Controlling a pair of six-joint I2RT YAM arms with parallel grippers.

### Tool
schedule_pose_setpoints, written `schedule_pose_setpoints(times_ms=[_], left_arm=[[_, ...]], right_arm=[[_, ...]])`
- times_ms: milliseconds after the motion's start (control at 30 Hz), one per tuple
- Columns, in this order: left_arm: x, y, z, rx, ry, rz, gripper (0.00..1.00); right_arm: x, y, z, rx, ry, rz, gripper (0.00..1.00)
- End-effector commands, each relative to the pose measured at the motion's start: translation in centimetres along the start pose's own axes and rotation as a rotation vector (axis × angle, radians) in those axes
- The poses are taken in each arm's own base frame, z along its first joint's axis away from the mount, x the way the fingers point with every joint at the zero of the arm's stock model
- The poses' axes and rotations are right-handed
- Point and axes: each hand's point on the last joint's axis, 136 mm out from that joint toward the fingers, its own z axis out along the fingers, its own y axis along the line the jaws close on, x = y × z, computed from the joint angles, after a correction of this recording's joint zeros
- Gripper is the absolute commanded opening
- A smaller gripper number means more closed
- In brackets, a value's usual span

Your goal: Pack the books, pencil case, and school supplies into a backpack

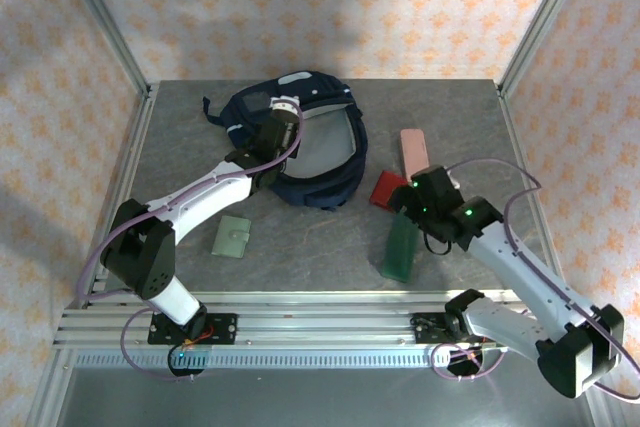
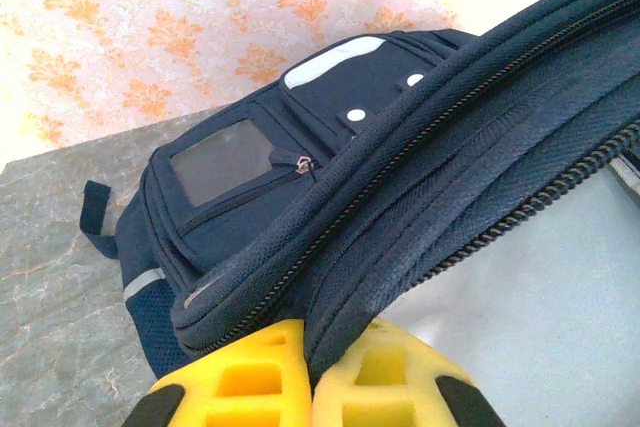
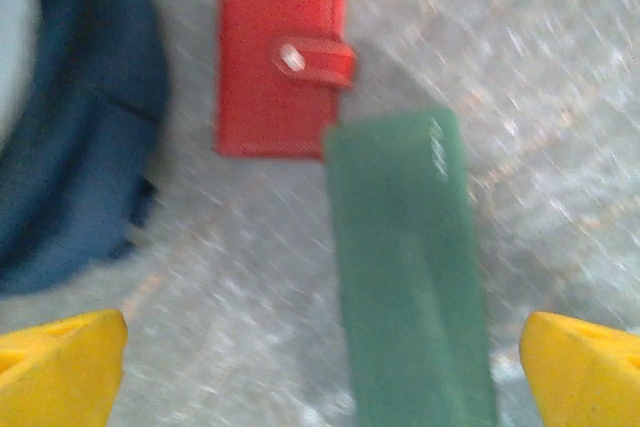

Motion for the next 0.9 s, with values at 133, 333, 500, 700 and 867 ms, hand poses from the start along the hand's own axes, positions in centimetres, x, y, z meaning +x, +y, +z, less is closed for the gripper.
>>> schedule_pose_setpoints(times_ms=[133,333,500,700,867], left_arm=[[-4.8,0.9,-1.9,0.018,-0.130,-0.129,0.00],[-4.2,0.8,-1.8,0.017,-0.121,-0.127,0.00],[-3.8,0.9,-1.7,0.018,-0.111,-0.128,0.00],[-3.7,0.7,-1.5,0.022,-0.107,-0.132,0.00],[-4.3,0.6,-1.7,0.035,-0.118,-0.147,0.00]], right_arm=[[6.7,-3.8,2.4,0.107,0.177,-0.022,0.97],[10.0,-3.4,4.9,0.110,0.250,-0.049,0.95],[11.2,-3.3,6.0,0.134,0.272,-0.078,0.94],[12.5,-3.5,6.5,0.137,0.303,-0.078,0.78],[13.0,-4.3,6.8,0.150,0.306,-0.090,0.74]])
